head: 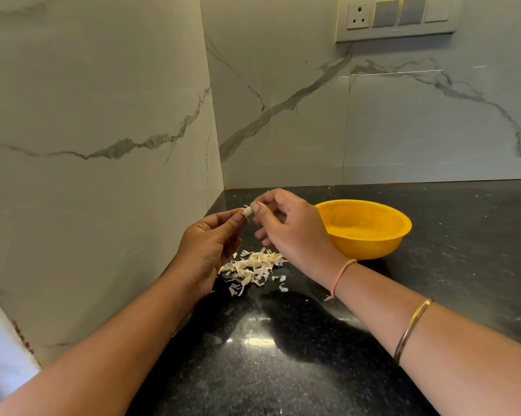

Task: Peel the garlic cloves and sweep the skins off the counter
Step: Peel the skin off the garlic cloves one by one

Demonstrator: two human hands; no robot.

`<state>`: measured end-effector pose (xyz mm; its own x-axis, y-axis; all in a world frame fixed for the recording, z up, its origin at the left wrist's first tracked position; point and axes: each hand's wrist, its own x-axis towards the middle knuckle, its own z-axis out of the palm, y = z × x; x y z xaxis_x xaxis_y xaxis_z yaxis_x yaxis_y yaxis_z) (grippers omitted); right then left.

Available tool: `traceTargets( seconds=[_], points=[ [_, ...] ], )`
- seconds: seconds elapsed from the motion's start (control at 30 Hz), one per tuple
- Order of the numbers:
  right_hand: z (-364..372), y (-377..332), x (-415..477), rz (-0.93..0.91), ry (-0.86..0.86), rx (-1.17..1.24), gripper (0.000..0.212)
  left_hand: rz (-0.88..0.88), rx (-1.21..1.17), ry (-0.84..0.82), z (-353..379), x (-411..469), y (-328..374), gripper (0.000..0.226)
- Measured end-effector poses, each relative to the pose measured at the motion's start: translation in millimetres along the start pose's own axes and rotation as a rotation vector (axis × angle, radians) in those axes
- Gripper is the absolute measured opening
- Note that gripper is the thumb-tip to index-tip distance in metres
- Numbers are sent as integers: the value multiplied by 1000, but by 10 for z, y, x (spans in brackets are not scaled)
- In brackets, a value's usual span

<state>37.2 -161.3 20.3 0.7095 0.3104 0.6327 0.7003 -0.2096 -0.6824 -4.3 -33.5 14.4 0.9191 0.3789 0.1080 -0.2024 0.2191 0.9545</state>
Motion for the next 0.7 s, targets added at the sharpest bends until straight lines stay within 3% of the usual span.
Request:
traceTargets(
  seconds=[0.13, 0.27, 0.47, 0.7],
  points=[
    [12, 3, -1, -19, -71, 28, 7, 30, 40, -33, 1, -11, -15, 9],
    [-7, -23, 15, 138, -33, 247, 11, 40, 45, -45, 20, -37, -3, 14],
    [-25, -86, -8, 291, -130, 460, 6, 290, 508, -57, 43, -72, -51, 46],
    [4, -123, -26, 269, -188, 506, 8, 356, 475, -40, 39, -67, -19, 39]
  ],
)
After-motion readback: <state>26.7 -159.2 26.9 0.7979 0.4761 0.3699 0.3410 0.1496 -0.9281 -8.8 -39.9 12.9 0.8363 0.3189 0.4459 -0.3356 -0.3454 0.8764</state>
